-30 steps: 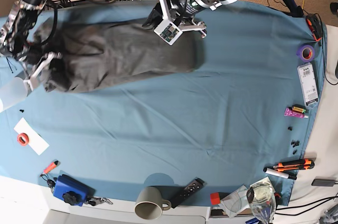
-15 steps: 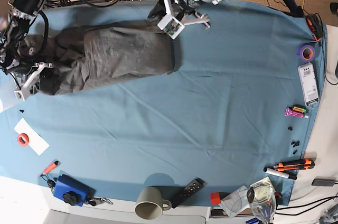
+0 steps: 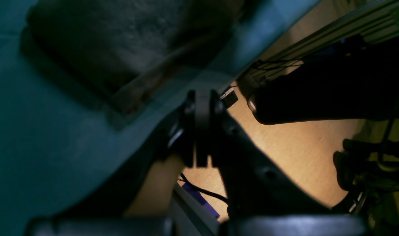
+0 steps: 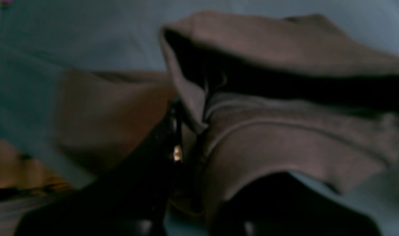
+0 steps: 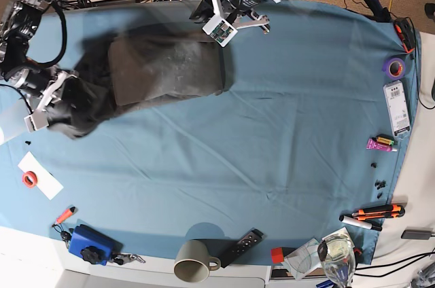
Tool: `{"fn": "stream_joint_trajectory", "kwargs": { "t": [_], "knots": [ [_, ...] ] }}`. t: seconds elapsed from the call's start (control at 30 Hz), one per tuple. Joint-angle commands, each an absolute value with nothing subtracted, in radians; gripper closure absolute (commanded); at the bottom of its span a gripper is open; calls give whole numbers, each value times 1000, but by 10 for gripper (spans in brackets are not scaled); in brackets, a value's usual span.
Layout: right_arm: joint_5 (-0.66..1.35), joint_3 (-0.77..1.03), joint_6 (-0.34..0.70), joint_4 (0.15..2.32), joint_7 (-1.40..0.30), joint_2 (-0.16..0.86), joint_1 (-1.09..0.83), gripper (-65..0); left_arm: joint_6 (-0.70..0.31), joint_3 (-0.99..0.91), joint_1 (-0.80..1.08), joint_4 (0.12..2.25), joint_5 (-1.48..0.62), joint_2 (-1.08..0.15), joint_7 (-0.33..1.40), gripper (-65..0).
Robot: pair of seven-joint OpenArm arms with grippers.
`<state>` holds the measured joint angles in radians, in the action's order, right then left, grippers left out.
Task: Fold the T-shirt properly
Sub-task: 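Lift the shirt end with the right gripper and fold it over toward the left gripper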
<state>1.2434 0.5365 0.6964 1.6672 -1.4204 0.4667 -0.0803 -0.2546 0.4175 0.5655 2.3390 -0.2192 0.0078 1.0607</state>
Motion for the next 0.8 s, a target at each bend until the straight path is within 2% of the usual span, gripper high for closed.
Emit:
{"fn": "stream_joint_trajectory", "kwargs": {
  "t": [0.0, 0.13, 0.23, 0.43, 0.57, 0.67, 0.77],
  "knots": [
    [1309, 544, 698, 1683, -1396, 476, -66, 0, -260, 423, 571, 2356, -239, 14, 1036, 0],
    [1429, 521, 698, 1684, -1396, 440, -67, 0, -259, 423, 571, 2356, -223, 14, 1023, 0],
    [1459, 472, 698, 1684, -1396, 426, -67, 0, -258, 423, 570, 2356, -110, 15, 976, 0],
    [1459, 412, 698, 1684, -1396, 424, -66, 0, -122, 422, 529, 2356, 200, 16, 926, 0],
    [1459, 412, 698, 1707, -1396, 424, -67, 0, -101, 410, 517, 2356, 309, 15, 922, 0],
    [1460, 412, 698, 1749, -1396, 424, -67, 0, -101, 318, 517, 2356, 313, 15, 922, 0],
    [1460, 408, 698, 1791, -1396, 424, -70, 0, -101, 147, 519, 2356, 254, 14, 923, 0]
  ]
}}
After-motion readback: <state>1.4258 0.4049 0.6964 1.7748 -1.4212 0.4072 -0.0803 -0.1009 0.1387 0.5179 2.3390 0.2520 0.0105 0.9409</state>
